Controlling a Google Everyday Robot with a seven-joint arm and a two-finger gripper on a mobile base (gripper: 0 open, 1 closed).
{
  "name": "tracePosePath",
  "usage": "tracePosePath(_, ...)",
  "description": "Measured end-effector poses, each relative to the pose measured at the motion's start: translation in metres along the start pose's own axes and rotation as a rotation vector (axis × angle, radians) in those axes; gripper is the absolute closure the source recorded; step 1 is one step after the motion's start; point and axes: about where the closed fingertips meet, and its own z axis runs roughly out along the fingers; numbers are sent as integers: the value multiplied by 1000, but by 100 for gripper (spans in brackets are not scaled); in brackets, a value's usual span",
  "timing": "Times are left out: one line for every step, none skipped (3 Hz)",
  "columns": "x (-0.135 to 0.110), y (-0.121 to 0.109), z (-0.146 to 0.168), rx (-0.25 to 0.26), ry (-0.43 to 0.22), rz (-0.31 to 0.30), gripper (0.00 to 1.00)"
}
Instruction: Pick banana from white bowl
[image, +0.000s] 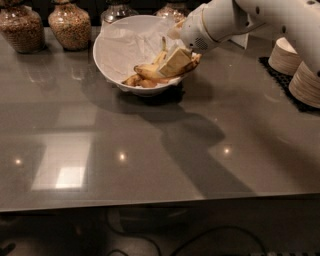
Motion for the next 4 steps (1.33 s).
tracePosePath(0,1,11,-35,-4,14,30)
tracePosePath(3,5,16,-73,9,35,32)
tracePosePath(6,12,18,-129,34,60,43)
tracePosePath(15,16,18,-180,73,83,45)
